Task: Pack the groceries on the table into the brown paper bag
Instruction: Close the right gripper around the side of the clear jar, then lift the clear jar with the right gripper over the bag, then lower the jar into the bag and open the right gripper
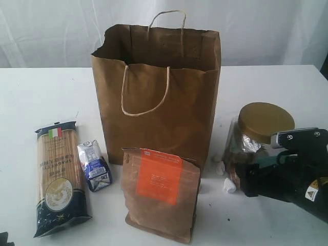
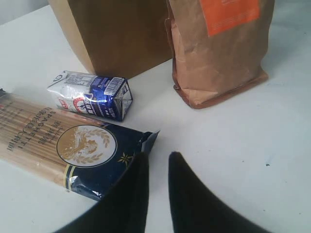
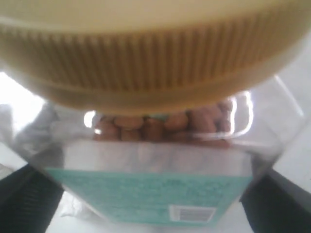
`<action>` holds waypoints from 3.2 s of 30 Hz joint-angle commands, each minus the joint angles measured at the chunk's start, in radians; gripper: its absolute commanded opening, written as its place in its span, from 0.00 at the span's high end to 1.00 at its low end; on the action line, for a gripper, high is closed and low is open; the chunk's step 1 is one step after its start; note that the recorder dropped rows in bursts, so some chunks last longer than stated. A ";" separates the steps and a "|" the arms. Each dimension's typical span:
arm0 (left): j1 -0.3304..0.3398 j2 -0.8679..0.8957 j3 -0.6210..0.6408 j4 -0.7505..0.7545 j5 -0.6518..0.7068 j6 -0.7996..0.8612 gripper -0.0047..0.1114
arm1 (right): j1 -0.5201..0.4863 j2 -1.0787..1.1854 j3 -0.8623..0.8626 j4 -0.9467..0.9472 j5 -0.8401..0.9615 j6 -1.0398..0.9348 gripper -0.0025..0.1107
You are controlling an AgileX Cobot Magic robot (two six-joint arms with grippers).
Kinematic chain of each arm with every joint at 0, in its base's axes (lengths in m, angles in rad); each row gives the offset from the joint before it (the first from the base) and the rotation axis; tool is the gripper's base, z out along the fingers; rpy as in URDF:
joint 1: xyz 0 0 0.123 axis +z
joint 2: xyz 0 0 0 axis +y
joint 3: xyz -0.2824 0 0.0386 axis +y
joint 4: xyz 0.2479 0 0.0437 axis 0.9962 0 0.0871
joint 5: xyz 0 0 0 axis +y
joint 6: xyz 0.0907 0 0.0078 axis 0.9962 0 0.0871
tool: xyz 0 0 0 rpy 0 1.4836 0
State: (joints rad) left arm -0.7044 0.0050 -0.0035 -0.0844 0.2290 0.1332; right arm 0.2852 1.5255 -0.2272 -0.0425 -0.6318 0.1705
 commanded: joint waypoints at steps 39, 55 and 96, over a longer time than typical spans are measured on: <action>-0.006 -0.005 0.003 -0.003 0.005 0.001 0.78 | -0.008 -0.447 -0.004 0.137 0.220 -0.062 0.98; -0.006 -0.005 0.003 -0.003 0.005 0.001 0.78 | -0.008 -0.657 -0.444 0.070 0.491 -0.306 0.98; -0.006 -0.005 0.003 -0.003 0.005 0.001 0.78 | 0.253 -0.288 -1.018 -0.089 0.826 -0.735 0.98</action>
State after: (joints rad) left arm -0.7044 0.0050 -0.0035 -0.0844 0.2290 0.1332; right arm 0.5357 1.2372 -1.2366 -0.1327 0.1915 -0.5524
